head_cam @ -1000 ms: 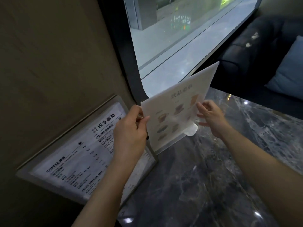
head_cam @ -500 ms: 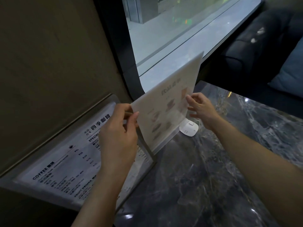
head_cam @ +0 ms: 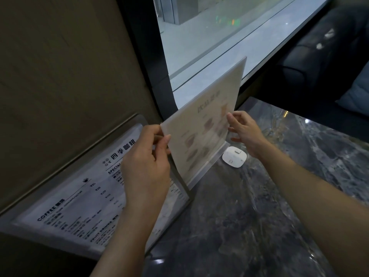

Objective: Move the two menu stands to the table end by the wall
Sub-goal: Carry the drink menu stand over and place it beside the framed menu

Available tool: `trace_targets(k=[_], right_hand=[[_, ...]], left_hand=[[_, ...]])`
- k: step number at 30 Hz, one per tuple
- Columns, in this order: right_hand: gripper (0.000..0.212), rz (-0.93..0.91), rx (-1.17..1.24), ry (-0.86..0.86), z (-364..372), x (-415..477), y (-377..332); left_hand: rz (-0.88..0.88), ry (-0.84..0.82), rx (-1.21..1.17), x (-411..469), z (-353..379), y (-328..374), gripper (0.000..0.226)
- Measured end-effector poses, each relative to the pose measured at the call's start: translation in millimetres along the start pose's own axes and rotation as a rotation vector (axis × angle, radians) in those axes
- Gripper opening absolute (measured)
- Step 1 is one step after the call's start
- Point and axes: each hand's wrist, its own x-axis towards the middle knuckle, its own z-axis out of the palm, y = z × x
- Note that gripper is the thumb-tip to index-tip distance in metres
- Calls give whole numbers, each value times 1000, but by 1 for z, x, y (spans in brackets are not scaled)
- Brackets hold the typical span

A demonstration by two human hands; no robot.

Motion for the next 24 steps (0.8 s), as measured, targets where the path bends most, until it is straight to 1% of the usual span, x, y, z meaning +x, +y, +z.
trace_targets(k=[6,9,11,19,22,24], right_hand=[[17,27,-63,-48,2,0,-2],[12,34,-93,-66,0,-1,-2],[13,42,-95,-78,0,-2,-4],[44,69,-71,-133,2,-2,-5],[49,49,-125,-106,0,-6,-9],[60,38,-178,-64,-4,-7,-10]], left_hand=[[-7,7,-2,1,0,-2,3],[-4,12,0,2,1,-1,4],[1,26,-6,2,2,0,5],[22,36,63,3,1,3,6],[28,68,85,3,1,8,8],[18,95,72,3,0,11,12]])
